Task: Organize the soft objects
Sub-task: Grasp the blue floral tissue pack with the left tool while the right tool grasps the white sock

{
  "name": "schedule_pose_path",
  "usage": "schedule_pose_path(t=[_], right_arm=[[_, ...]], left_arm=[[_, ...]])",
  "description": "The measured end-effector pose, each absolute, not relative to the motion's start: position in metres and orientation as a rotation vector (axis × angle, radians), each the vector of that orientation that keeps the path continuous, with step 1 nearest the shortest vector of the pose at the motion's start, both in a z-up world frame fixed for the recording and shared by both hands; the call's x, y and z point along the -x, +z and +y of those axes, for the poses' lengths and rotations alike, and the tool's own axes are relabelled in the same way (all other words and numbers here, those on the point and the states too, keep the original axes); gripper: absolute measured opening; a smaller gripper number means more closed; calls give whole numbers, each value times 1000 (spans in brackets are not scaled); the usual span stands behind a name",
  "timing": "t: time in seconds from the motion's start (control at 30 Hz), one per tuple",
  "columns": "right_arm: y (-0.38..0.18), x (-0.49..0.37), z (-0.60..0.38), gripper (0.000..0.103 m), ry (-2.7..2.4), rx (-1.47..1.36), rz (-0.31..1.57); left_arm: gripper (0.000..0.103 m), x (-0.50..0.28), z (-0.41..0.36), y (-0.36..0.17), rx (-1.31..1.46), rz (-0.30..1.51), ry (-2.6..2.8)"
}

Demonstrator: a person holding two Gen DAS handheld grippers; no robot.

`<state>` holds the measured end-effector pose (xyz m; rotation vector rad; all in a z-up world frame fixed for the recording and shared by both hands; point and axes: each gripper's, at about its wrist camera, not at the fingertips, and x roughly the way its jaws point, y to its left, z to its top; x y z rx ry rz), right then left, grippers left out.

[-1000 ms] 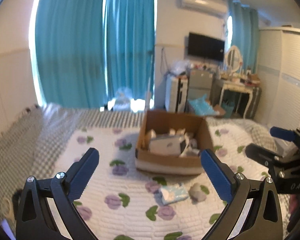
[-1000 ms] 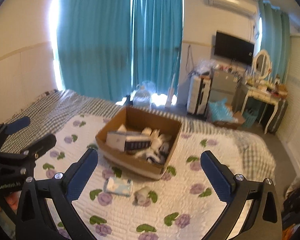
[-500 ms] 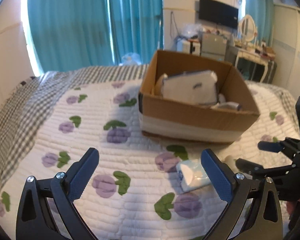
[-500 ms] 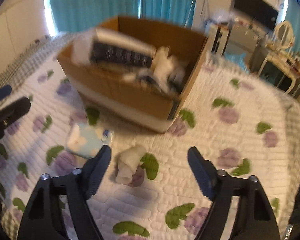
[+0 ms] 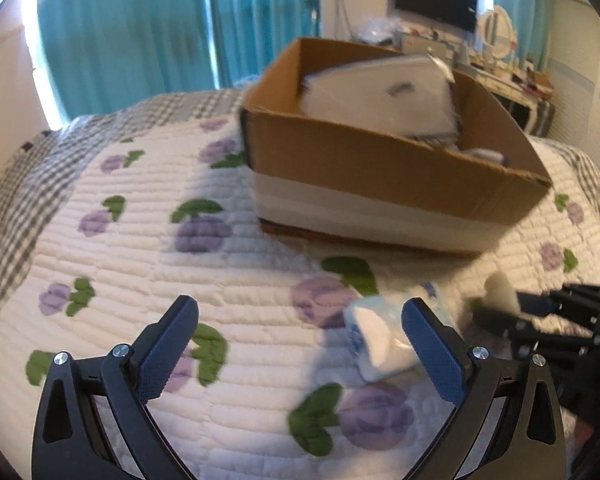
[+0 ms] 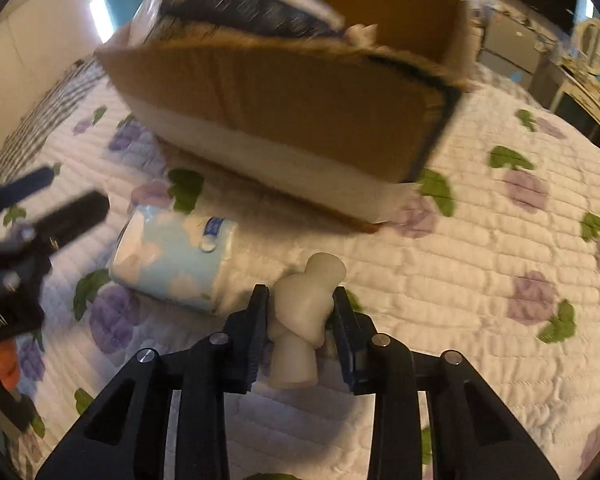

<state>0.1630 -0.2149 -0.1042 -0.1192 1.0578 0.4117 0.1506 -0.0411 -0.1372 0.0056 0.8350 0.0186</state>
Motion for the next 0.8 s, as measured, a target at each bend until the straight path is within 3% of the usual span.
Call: schedule_pose_path(t=[0.67, 0.73, 0.8], right_arm=[[-78, -157, -245, 30, 337, 24, 984], [-78, -157, -243, 30, 339, 28, 984], [-79, -157, -241, 30, 336, 33, 984]], left_arm=[[101, -167, -102, -176, -57, 913, -115], [82, -169, -100, -181, -64, 921, -107], [79, -167, -97, -181, -50, 914, -110]])
